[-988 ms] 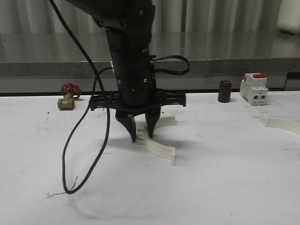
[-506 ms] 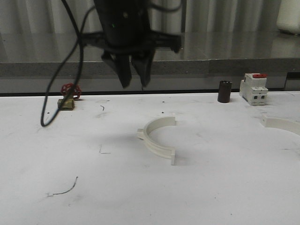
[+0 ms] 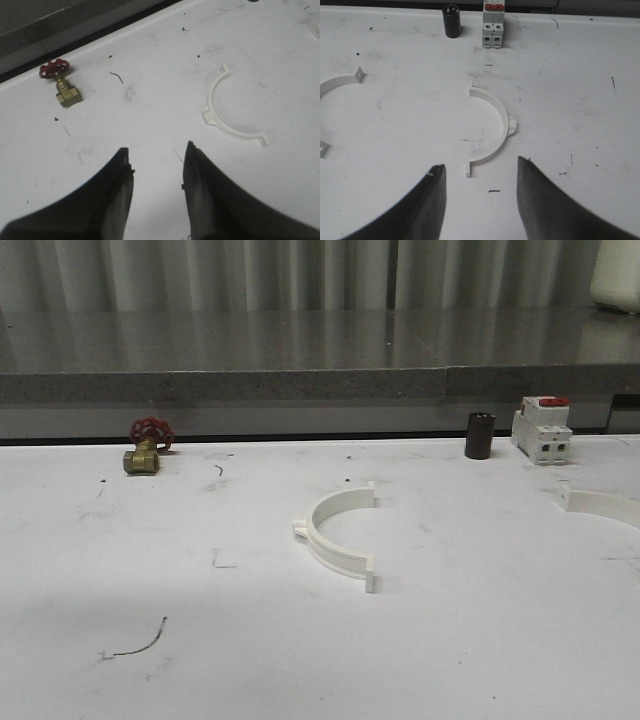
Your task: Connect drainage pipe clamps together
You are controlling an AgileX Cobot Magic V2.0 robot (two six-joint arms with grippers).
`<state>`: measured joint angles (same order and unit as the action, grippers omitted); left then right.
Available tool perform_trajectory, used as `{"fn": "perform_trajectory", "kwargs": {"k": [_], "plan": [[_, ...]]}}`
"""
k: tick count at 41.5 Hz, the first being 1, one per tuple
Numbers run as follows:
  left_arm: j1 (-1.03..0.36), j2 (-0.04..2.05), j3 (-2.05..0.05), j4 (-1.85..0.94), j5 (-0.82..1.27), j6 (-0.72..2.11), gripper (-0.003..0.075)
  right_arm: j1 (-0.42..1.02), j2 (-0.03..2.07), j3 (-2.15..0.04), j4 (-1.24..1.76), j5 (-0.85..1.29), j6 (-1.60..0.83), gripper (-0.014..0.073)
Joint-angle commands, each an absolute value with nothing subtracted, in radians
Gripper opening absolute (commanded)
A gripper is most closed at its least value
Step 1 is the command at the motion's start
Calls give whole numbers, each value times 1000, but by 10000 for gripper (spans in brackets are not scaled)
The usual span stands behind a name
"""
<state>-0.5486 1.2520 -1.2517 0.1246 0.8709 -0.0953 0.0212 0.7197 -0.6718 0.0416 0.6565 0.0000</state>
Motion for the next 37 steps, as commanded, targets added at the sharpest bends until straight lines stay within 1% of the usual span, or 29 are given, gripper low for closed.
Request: {"fn": "perform_trajectory", "kwargs": {"k": [1, 12, 22, 28, 37], "plan": [[-541, 1109, -1180, 123, 796, -91, 248, 16, 720, -701, 32, 600, -14, 367], [-541, 798, -924, 123, 770, -90, 248, 16, 720, -701, 32, 600, -14, 367], [-541, 577, -790, 123, 789, -90, 248, 16, 720, -701, 32, 600, -14, 367], [-541, 524, -775, 123, 789, -90, 248, 16, 720, -701, 32, 600, -14, 367], [-541, 520, -775, 123, 789, -90, 248, 16, 720, -701, 39, 599, -14, 367]]}}
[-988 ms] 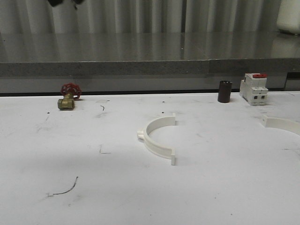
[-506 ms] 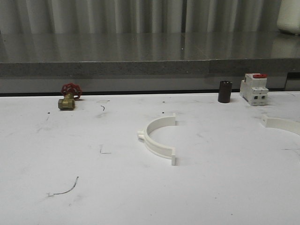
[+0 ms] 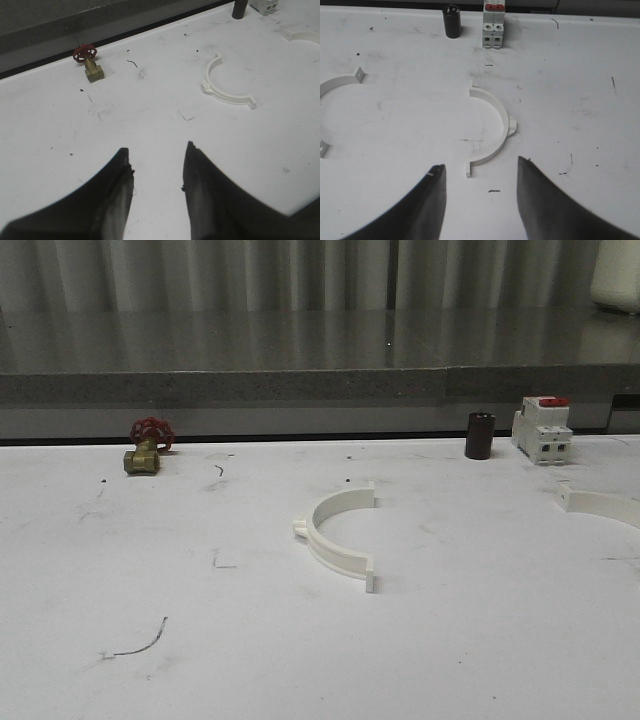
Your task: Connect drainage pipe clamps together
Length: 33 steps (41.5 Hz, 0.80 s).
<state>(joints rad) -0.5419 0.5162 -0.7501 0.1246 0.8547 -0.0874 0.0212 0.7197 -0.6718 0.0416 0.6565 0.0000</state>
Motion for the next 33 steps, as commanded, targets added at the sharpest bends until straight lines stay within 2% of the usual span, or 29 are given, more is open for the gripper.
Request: {"fn": "perform_trajectory", "kwargs": {"k": [1, 27, 33], "plan": [[-541, 522, -775, 123, 789, -90, 248, 16, 720, -701, 39, 598, -14, 367], [-541, 522, -775, 123, 789, -90, 246, 17, 720, -701, 48, 625, -14, 367], [-541, 522, -775, 123, 789, -90, 238, 17, 783, -725, 32, 647, -14, 375]]}}
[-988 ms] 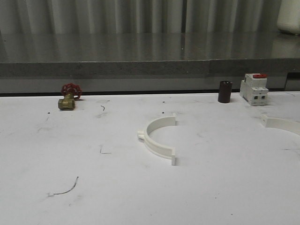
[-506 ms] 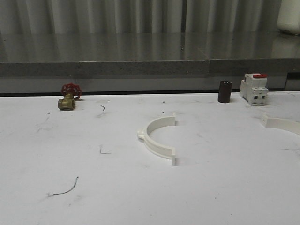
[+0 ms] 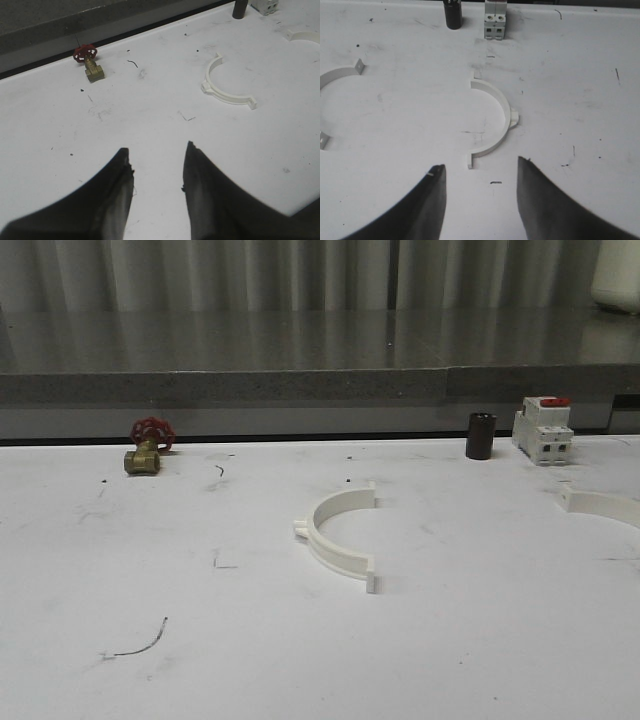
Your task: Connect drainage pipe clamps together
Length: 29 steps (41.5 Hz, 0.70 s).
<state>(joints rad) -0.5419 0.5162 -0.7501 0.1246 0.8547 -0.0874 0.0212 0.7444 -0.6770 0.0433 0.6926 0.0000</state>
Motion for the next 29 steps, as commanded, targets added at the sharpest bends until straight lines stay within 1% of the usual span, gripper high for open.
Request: {"fn": "perform_trajectory", "kwargs": {"k": [1, 6, 17, 29], "plan": [[-541, 522, -775, 123, 789, -90, 238, 17, 798, -733, 31, 650, -14, 381], [-541, 522, -775, 123, 789, -90, 238, 17, 913, -776, 31, 652, -12, 410], [-541, 522, -775, 123, 789, -90, 238, -65, 1242, -936, 49, 714, 0, 407], [-541, 522, -775, 123, 789, -90, 238, -85, 1541, -1125, 50, 773, 0, 407]]}}
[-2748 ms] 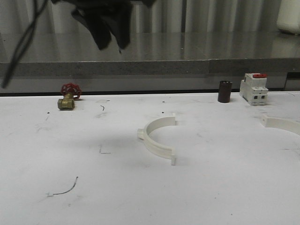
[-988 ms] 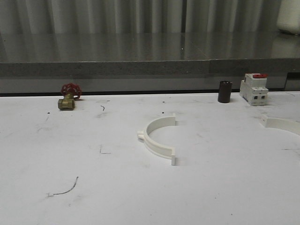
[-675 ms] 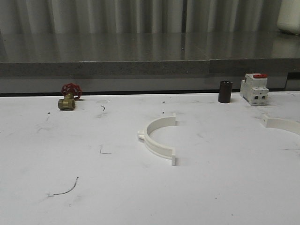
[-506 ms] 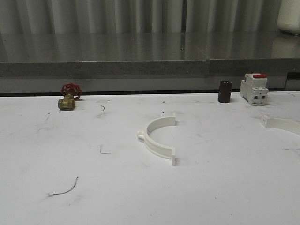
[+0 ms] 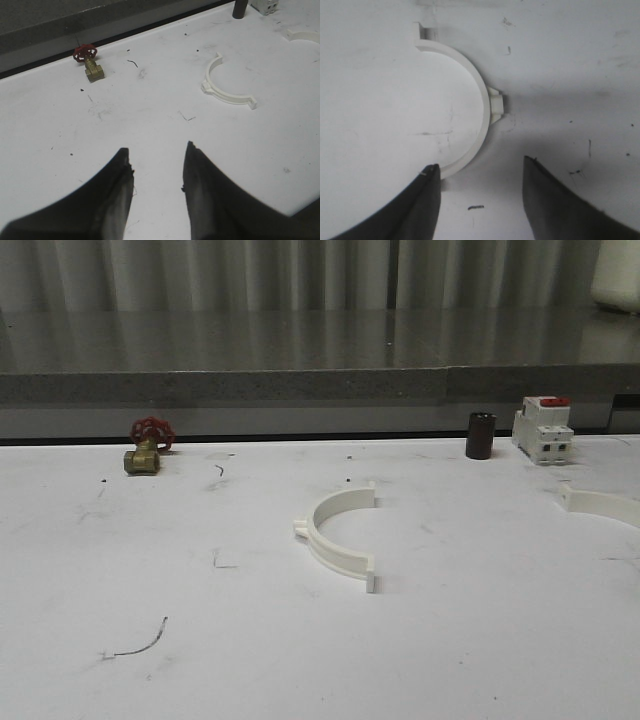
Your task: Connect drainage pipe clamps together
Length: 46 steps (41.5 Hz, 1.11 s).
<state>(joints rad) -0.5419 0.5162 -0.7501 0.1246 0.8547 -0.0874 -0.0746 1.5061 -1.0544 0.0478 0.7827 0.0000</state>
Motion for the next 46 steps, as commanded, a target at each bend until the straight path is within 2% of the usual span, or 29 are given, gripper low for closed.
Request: {"fn": "perform_trajectory", "kwargs": {"k": [1, 18, 35, 46], "plan": [[-541, 522, -775, 123, 789, -90, 238, -86, 1560, -1139, 50, 775, 0, 407], [-541, 522, -775, 123, 789, -90, 238, -90, 1789, -1254, 0, 789, -40, 407], [-541, 522, -775, 123, 789, -90, 238, -91, 1837, -1254, 0, 746, -40, 407], [-541, 522, -775, 123, 789, -90, 238, -91, 1837, -1254, 7, 759, -40, 331]]}}
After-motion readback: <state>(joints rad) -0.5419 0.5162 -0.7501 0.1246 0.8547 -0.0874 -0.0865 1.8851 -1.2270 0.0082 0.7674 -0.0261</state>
